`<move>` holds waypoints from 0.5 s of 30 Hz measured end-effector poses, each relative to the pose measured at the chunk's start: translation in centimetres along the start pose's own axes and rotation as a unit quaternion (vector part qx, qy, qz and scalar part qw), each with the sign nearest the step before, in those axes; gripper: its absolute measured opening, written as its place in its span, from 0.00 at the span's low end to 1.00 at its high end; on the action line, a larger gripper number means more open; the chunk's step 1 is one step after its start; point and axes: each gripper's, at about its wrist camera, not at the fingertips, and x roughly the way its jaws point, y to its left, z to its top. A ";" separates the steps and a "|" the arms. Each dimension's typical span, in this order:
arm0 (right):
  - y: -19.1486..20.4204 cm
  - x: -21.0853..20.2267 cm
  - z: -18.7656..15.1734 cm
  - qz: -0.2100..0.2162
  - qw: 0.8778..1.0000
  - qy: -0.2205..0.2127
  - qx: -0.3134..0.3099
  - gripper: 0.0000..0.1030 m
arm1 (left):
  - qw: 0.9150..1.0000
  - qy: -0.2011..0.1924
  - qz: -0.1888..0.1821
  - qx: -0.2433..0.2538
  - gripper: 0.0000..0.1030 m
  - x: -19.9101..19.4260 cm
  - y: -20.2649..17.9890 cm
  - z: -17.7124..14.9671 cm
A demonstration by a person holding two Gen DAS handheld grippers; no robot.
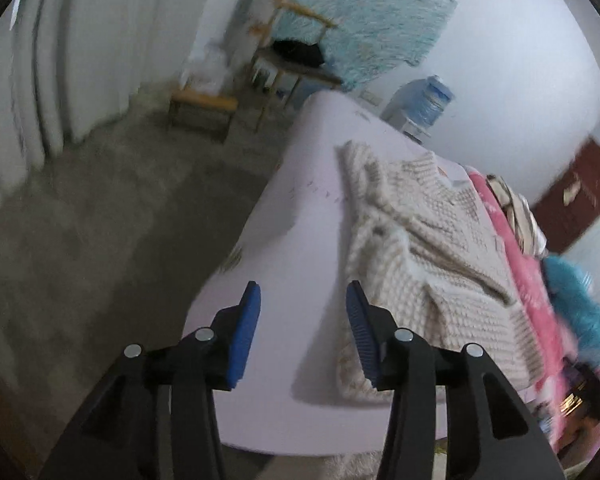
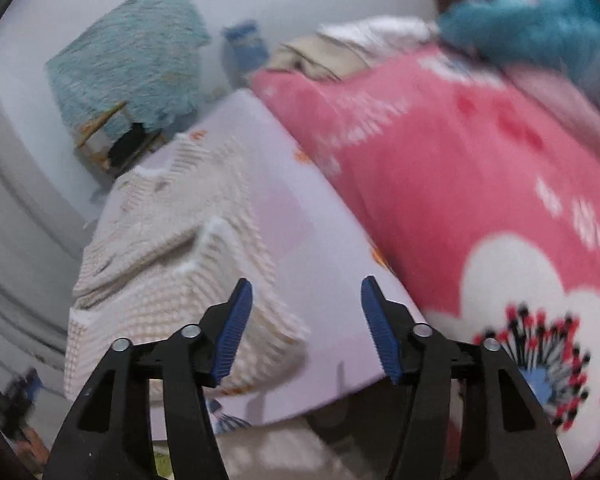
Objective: Fold large clothes
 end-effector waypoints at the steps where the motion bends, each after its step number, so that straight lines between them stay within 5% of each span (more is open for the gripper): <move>1: 1.8 0.3 0.2 0.020 0.999 -0.004 -0.025 0.62 | 1.000 -0.002 -0.016 0.019 0.42 0.2 -1.2 0.4; 4: 7.3 2.6 -0.4 0.075 0.992 0.019 -0.101 0.64 | 0.994 0.012 -0.082 0.067 0.43 1.5 -5.7 0.2; 8: 12.9 5.4 -2.5 0.105 0.976 0.053 -0.182 0.63 | 0.974 0.058 -0.141 0.170 0.44 4.8 -13.3 -1.9; 12: 14.1 8.4 -4.3 0.109 0.966 0.097 -0.213 0.45 | 0.958 0.113 -0.120 0.235 0.44 8.6 -17.0 -4.8; 15: 12.8 10.9 -6.0 0.109 0.963 0.143 -0.200 0.45 | 0.954 0.140 -0.105 0.242 0.46 10.7 -16.3 -6.3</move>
